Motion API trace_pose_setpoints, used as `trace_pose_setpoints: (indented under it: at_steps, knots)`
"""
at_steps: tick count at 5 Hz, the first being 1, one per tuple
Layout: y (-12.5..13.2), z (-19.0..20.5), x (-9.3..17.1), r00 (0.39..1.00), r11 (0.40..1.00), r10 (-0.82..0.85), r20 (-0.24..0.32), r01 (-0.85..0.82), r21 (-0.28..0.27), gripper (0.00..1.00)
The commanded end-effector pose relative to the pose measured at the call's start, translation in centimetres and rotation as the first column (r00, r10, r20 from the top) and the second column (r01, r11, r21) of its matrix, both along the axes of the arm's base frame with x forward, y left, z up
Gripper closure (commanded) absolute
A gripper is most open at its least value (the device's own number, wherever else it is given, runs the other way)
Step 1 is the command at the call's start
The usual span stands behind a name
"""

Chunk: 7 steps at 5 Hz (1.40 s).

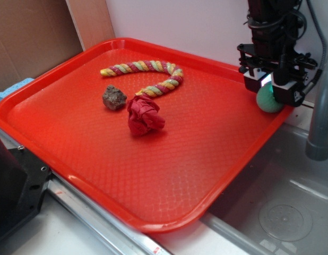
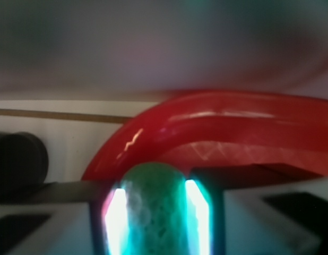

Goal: Grab the green ball.

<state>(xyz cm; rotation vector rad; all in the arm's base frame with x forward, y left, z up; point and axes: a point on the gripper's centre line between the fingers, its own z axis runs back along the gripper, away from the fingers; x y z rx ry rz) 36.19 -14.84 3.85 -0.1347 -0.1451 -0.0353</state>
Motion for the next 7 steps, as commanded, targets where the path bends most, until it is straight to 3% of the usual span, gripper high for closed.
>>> trace_pose_setpoints:
  at_steps: [1,3,4,5,6,7]
  knots:
    - [4.7,9.8,-3.1,0.982,0.983,0.181,0.046,-0.180,-0.033,1.00]
    - [8.9,14.2,-10.4,0.959,0.959,0.285,0.003,-0.284,-0.013,1.00]
    - [10.3,15.3,-13.8,0.950,0.949,0.312,-0.012,-0.311,0.053,1.00]
    - [11.7,16.1,-16.8,0.930,0.929,0.366,-0.038,-0.363,0.079,1.00]
    - [12.2,16.2,-17.8,0.919,0.917,0.392,-0.033,-0.387,0.097,1.00]
    - [13.2,16.4,-16.9,0.907,0.906,0.420,-0.037,-0.416,0.083,1.00]
